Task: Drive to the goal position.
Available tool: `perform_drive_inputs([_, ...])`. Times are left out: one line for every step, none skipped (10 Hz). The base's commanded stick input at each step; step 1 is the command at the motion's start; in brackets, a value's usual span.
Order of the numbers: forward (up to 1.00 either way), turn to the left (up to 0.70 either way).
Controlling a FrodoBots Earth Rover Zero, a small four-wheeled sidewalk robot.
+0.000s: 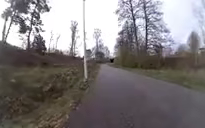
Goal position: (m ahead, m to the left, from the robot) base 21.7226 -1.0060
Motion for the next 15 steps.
perform_drive_inputs([0.7,0.0])
perform_drive_inputs([0.7,0.0])
perform_drive_inputs([0.7,0.0])
perform_drive_inputs([0.7,0.0])
perform_drive_inputs([0.7,0.0])
perform_drive_inputs([0.7,0.0])
perform_drive_inputs([0.7,0.0])
perform_drive_inputs([0.7,0.0])
perform_drive_inputs([0.7,0.0])
perform_drive_inputs([0.7,0.0])
perform_drive_inputs([0.7,0.0])
perform_drive_inputs([0.7,0.0])
perform_drive_inputs([0.7,0.0])
perform_drive_inputs([0.7,0.0])
perform_drive_inputs([0.7,0.0])
